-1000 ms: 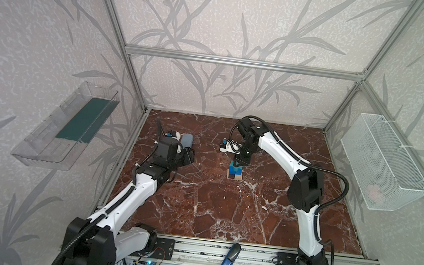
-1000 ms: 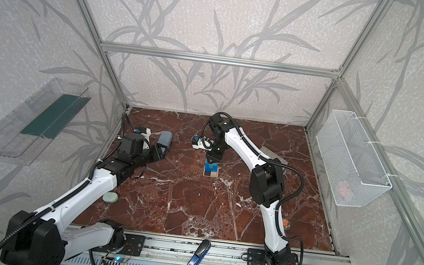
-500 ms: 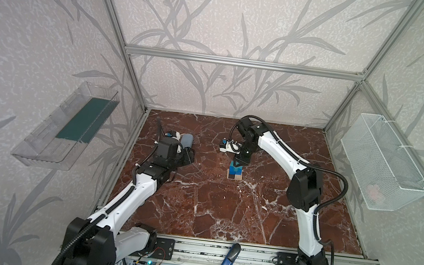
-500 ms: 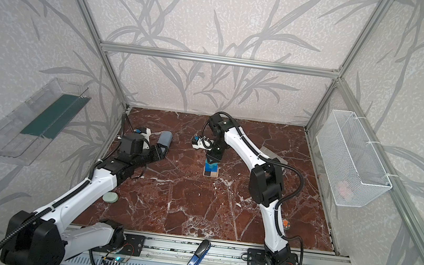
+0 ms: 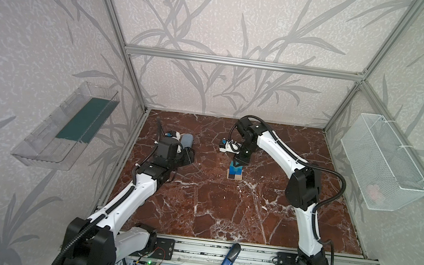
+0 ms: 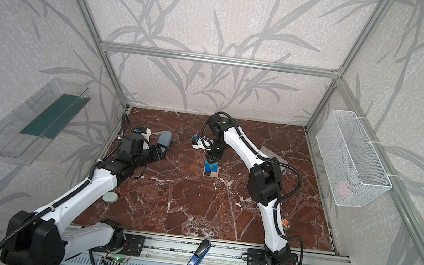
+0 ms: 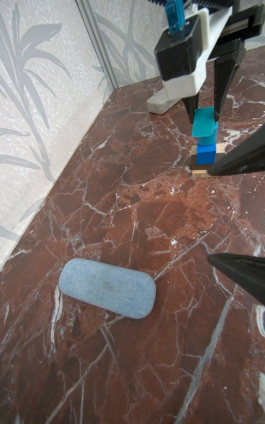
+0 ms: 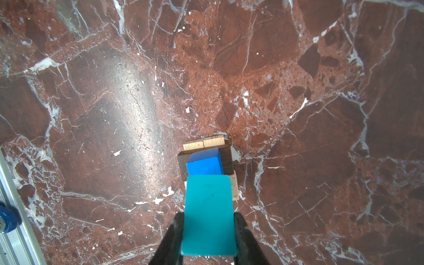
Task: Build the wood block tower
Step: 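Lower the teal block onto the teal cylinder with the right gripper, then open the right gripper and lift it away from the stack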
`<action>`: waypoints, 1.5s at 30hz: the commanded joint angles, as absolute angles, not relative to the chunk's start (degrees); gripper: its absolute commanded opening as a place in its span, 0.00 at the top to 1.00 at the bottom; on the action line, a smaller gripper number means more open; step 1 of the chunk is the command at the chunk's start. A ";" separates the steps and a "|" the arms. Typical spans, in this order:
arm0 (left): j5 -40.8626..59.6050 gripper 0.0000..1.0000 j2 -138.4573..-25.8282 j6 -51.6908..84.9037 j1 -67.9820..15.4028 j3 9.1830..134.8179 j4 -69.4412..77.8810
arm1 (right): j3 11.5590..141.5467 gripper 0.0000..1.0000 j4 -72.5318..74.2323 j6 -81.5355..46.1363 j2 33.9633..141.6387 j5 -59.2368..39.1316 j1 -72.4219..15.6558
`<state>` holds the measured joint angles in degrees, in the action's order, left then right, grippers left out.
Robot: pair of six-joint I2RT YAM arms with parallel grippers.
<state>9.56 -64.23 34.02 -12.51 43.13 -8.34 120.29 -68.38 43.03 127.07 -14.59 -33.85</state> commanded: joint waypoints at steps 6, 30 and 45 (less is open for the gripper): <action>9.66 0.47 -64.25 33.03 -12.22 45.13 -7.76 | 122.08 0.68 -71.04 43.51 128.36 -14.41 -33.65; 9.80 0.47 -64.25 33.08 -12.22 45.16 -7.76 | 122.34 0.56 -71.11 43.16 128.24 -14.41 -33.63; 9.84 0.47 -64.16 33.13 -12.20 45.08 -7.95 | 121.43 0.34 -69.38 42.20 126.74 -13.72 -33.58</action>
